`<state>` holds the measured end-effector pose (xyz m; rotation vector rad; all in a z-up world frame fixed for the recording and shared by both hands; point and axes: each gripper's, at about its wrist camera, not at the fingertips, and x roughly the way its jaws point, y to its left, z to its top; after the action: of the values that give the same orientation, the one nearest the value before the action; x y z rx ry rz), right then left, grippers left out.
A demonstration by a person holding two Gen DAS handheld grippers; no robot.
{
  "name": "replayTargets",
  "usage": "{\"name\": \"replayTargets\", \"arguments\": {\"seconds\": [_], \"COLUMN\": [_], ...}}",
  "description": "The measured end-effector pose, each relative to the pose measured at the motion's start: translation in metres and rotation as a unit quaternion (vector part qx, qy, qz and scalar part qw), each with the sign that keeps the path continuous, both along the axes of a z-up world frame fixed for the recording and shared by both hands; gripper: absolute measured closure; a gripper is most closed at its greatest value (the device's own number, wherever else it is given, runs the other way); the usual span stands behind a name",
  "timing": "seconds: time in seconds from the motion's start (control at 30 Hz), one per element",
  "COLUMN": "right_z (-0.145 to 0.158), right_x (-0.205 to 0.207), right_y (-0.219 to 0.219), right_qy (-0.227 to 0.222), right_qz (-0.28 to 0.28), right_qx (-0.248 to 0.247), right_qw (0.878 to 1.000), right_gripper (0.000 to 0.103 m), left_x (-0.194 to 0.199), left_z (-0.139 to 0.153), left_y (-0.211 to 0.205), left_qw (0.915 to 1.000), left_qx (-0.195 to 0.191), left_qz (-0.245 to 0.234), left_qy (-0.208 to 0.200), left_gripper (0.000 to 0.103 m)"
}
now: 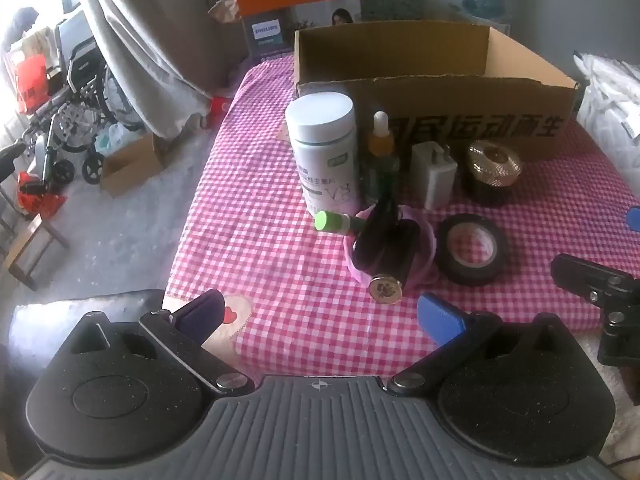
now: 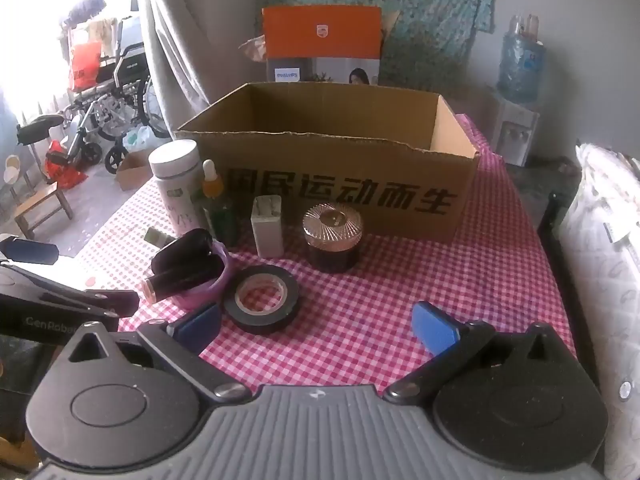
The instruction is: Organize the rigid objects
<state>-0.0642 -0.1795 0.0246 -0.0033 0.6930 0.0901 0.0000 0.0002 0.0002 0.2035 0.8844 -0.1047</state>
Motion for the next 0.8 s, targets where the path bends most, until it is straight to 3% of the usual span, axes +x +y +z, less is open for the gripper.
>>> {"name": "replayTargets", "arguments": {"seconds": [0.8], "right_z": [0.0015], "right_x": [0.0046], "right_y": [-0.0004], "right_qy": [0.017], "right_qz": [0.011], "right_qx": [0.004], "right_qw": [1.0], "right_gripper": [0.0], "left_x": [0.0042], "left_z": [-0.0021], "left_y": [0.0005], "left_qw": [0.9999], "left_qx": [0.004], "left_qz": [0.011], "left_qy": [0.007], "left_gripper": [0.0]}}
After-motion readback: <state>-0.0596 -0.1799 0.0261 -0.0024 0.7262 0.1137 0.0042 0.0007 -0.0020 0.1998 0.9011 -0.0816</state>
